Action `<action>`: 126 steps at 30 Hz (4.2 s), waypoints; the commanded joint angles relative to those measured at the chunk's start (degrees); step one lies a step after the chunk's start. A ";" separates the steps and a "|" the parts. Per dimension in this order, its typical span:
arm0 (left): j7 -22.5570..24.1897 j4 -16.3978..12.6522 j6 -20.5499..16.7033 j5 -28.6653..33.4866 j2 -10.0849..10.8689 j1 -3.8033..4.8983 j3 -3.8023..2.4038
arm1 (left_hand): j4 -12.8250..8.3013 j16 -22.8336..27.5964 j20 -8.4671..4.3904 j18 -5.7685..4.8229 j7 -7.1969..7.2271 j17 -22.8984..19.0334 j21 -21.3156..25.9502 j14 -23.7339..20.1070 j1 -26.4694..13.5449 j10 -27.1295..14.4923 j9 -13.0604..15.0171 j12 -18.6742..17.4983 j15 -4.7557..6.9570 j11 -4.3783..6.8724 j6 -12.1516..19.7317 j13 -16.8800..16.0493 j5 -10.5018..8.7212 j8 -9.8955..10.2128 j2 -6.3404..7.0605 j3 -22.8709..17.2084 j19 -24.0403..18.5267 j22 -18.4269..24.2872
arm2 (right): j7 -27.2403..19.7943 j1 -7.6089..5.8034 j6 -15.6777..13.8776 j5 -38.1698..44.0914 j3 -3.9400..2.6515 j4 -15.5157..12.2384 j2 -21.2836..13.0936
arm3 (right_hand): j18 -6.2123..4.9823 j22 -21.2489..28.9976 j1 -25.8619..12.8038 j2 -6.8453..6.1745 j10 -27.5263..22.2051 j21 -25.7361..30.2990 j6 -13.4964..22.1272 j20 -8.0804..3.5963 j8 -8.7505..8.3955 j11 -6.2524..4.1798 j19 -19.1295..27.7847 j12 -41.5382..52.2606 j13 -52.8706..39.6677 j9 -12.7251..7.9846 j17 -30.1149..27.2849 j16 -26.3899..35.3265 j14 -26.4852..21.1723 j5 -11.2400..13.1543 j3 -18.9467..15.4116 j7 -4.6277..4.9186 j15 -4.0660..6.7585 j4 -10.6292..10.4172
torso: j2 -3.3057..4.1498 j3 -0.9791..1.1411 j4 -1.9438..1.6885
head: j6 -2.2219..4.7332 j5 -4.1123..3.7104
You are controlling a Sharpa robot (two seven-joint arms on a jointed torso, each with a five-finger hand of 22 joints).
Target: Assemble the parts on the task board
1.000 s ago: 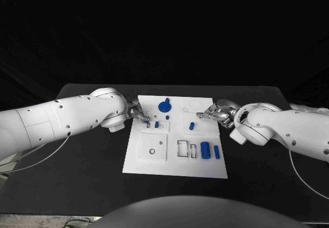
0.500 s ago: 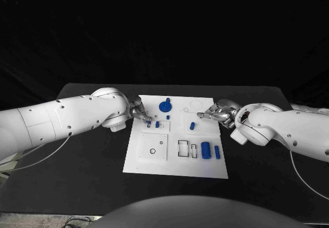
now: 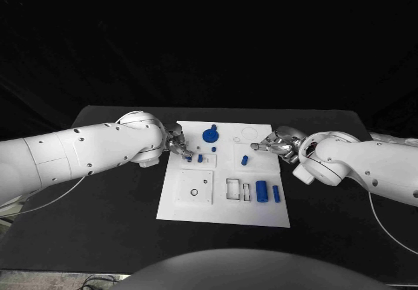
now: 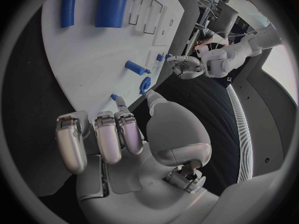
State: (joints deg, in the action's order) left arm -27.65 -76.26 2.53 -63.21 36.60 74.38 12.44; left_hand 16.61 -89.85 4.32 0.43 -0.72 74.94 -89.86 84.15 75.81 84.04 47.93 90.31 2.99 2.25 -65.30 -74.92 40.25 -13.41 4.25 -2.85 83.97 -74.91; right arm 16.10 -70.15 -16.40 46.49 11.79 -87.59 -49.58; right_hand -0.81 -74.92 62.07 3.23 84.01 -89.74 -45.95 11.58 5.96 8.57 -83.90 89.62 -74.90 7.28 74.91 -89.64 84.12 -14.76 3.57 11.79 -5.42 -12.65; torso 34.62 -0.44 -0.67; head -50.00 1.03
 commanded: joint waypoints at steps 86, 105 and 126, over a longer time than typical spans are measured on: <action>-2.18 1.86 3.55 -3.59 -2.41 -0.06 0.01 | 0.05 -0.15 -0.21 -0.43 -0.16 15.06 -0.14 5.85 0.49 5.96 0.06 -0.31 0.03 -0.04 0.71 -15.08 -3.30 0.46 -1.31 -1.23 6.03 -15.09 | -0.29 0.05 0.87 0.44 0.00 -0.41 0.00 | 0.81 -15.08 0.13 0.68 5.99 -0.26 0.09 0.40 0.49 0.52 -6.10 0.38 -15.10 0.16 15.09 -0.36 5.88 -0.34 -0.39 1.28 -0.38 0.01 | 0.02 -0.03 0.02 | 0.00 -0.44; -2.15 2.02 3.61 -3.54 -2.53 -0.09 0.01 | 0.09 -0.15 -0.20 -0.43 -0.21 15.06 -0.14 5.85 0.53 5.96 0.07 -0.31 0.02 -0.07 0.75 -15.08 -3.63 0.49 -1.55 -1.39 6.03 -15.09 | -0.19 0.05 1.02 0.44 0.00 -0.32 0.17 | 0.81 -15.08 0.13 0.68 5.99 -0.26 0.09 0.40 0.50 0.52 -6.10 0.38 -15.10 0.16 15.09 -0.36 5.88 -0.34 -0.39 1.28 -0.38 0.01 | 0.00 0.01 0.02 | 0.00 -0.45; -2.15 2.36 3.89 -3.28 -2.93 -0.12 0.02 | 0.13 -0.15 -0.19 -0.43 -0.26 15.06 -0.14 5.85 0.49 5.96 0.07 -0.31 0.00 -0.12 0.81 -15.08 -3.93 0.51 -1.76 -1.52 6.03 -15.09 | -0.18 0.05 1.04 0.44 0.00 -0.35 0.13 | 0.81 -15.08 0.13 0.68 5.99 -0.26 0.09 0.40 0.50 0.52 -6.10 0.38 -15.10 0.16 15.09 -0.36 5.88 -0.34 -0.39 1.28 -0.38 0.01 | 0.00 -0.02 -0.02 | 0.00 -0.65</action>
State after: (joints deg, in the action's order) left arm -29.93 -73.88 5.61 -66.71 33.83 74.25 12.48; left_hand 16.76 -89.85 4.32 0.43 -1.05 74.90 -89.86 84.15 76.34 84.03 47.94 90.31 2.98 2.24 -64.99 -74.92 36.71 -13.04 3.24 -3.97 83.97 -74.91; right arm 16.15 -70.13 -16.17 46.48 11.79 -87.89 -49.49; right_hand -0.82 -74.91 62.30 3.46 84.01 -89.74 -45.95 11.58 6.40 8.57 -83.90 89.62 -74.95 7.35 74.91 -89.64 84.12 -14.76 3.57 11.79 -5.42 -12.65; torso 34.62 -0.43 -0.65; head -50.00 0.41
